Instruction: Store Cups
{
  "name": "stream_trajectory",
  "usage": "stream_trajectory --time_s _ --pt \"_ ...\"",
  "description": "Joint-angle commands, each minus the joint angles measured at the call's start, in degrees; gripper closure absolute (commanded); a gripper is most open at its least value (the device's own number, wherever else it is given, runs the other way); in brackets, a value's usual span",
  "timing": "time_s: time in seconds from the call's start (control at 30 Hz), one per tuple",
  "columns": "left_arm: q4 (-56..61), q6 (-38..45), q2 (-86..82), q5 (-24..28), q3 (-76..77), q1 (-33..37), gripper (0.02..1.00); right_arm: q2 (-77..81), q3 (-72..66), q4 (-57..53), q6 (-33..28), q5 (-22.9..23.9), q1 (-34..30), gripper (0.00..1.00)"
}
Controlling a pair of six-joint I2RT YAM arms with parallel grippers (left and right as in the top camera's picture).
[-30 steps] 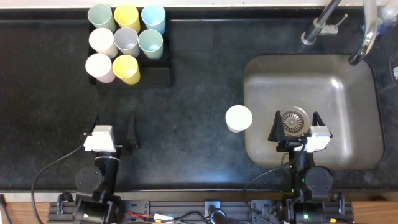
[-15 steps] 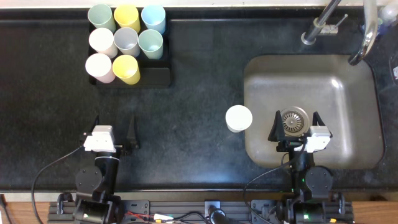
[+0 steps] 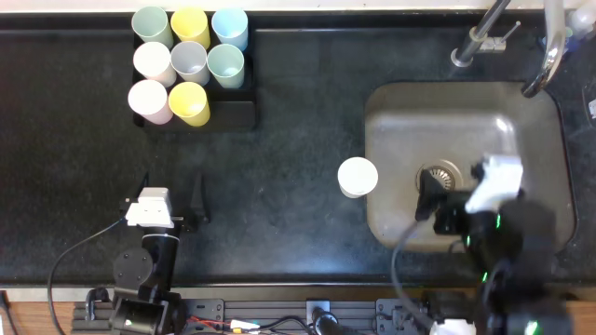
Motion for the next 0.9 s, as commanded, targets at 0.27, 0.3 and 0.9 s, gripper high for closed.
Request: stream_trajectory --time_s 0.27,0.3,0.9 --pt "0.0 1.0 -0.6 0.4 -0.2 0.0 0.02 33.6 16.2 -13.9 -0.5 7.5 13.1 0.003" --pt "0.0 1.0 -0.6 0.4 -0.2 0.0 0.02 35.8 16.3 -14.1 -2.2 8.0 13.7 0.005" --pt "0.0 1.0 -0.6 0.4 -0.2 0.0 0.02 53.3 16.3 -8.8 -16.4 3.0 14.1 0.005"
